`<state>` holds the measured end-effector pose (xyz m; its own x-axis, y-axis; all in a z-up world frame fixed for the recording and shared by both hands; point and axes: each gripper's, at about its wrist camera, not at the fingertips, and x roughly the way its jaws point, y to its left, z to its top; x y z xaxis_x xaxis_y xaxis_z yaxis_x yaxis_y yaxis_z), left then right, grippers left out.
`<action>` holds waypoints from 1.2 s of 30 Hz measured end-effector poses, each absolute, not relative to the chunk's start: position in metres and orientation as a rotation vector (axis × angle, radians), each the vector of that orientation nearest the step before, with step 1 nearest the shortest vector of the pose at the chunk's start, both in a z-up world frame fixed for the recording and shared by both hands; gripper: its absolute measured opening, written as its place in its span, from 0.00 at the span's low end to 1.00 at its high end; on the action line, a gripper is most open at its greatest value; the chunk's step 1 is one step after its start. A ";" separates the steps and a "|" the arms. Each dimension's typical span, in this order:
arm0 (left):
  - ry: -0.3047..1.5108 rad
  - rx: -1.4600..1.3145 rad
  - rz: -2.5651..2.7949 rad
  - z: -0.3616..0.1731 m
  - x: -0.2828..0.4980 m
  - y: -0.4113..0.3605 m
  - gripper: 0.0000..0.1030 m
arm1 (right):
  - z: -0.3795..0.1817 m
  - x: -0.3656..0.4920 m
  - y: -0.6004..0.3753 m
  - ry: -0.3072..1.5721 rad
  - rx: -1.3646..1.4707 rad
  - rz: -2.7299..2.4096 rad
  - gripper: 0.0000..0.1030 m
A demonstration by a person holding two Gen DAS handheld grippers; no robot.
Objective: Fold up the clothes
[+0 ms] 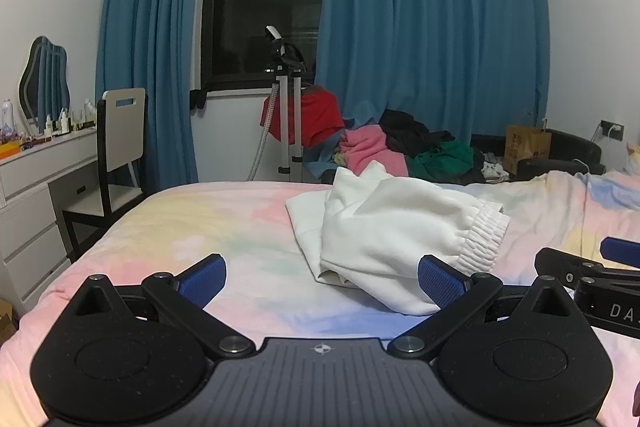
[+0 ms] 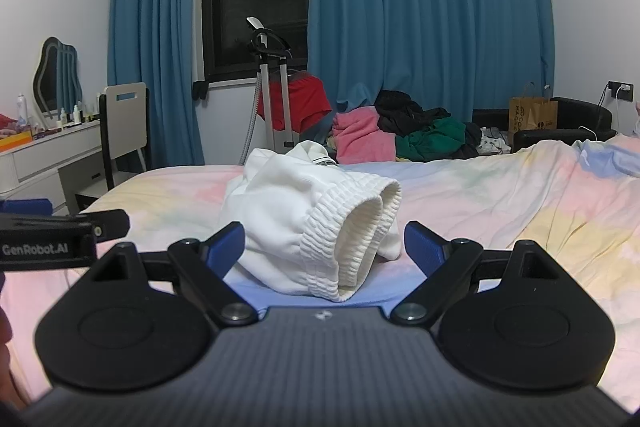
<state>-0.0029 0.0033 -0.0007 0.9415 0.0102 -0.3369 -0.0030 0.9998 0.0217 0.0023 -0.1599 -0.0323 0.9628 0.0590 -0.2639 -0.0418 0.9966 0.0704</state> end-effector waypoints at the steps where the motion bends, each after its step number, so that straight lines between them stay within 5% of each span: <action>1: 0.344 0.017 0.008 -0.001 -0.003 0.004 1.00 | -0.032 0.002 -0.160 0.271 0.067 0.052 0.86; 36: 0.397 0.110 -0.101 -0.048 0.033 -0.042 1.00 | -0.017 -0.011 -0.192 0.192 0.188 0.004 0.86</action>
